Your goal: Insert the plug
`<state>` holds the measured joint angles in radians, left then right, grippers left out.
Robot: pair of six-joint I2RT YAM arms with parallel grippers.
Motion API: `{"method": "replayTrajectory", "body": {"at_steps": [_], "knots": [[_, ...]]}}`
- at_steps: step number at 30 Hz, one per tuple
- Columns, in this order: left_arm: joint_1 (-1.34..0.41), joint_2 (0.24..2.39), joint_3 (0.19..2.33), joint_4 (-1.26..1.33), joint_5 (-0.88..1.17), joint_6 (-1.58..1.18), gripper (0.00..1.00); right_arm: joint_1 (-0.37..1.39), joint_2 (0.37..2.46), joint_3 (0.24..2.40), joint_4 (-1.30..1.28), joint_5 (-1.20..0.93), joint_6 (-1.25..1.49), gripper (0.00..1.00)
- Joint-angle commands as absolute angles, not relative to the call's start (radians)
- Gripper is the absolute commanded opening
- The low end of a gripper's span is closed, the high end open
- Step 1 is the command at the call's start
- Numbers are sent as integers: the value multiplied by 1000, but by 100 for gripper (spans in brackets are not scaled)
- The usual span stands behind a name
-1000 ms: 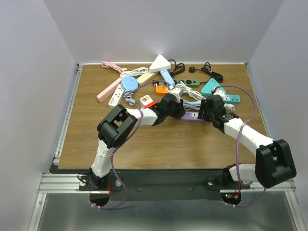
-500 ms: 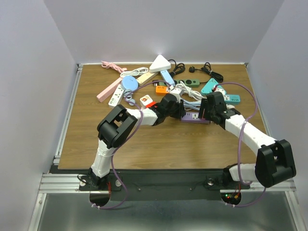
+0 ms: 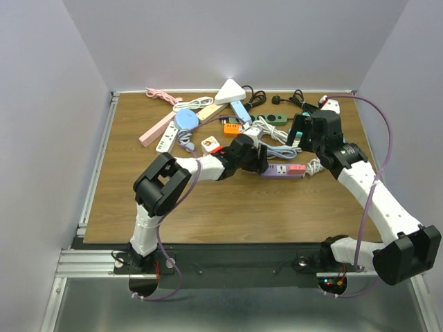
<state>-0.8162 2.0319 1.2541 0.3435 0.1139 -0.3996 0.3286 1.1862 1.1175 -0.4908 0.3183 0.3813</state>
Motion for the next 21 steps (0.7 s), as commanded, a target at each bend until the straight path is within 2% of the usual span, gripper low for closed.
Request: {"method": "replayTrajectory", "body": {"at_steps": [1,4,5,14,16,21], "knots": [[-818,1803,1221,304,54,-364,78,327,1193,1123,-528,345,393,100],[-812,1660,1192,266,2,-351,89,328,1195,1115,-529,373,410,100],[-805,1590,1186,255,-55,-348,91,328,1193,1112,-528,382,413,100],[-713,1196,1117,2,-329,-373,95,327,1167,1106,-522,479,422,100],[-706,1143,1111,-73,-389,-371,99,324,1169,1104,-522,491,422,100],[-704,1022,1118,-201,-537,-384,99,324,1158,1097,-519,515,425,100]]}}
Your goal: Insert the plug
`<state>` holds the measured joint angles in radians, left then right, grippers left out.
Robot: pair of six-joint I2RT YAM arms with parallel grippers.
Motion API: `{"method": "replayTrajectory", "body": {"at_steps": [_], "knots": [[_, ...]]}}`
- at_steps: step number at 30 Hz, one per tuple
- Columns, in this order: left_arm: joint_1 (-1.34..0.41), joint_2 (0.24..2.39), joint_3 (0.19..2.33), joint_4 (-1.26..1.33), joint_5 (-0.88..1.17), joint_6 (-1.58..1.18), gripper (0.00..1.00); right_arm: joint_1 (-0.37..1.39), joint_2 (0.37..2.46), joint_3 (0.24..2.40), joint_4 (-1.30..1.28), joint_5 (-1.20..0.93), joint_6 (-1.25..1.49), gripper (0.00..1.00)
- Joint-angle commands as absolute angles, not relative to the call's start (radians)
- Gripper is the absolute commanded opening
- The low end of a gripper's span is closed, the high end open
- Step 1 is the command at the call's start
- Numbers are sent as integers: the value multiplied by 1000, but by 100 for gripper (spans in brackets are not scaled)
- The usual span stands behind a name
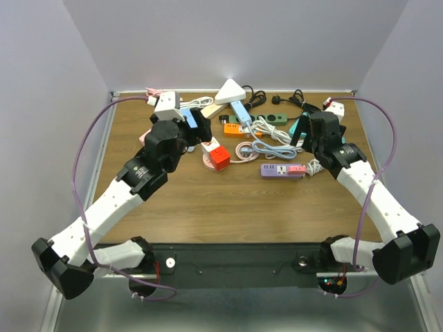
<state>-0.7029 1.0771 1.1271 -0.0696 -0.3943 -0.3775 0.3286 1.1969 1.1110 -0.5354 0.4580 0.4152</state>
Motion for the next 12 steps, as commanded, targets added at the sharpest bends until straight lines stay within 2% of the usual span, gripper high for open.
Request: {"method": "replayTrajectory", "body": {"at_steps": [1,12], "knots": [[-704,1011,1121,-212,-543,-383,99,324,1155,1094,-515,529,426,100],[-703,902,1088,-252,-586,-362,99,325,1094,1051,-502,534,431,100]]}}
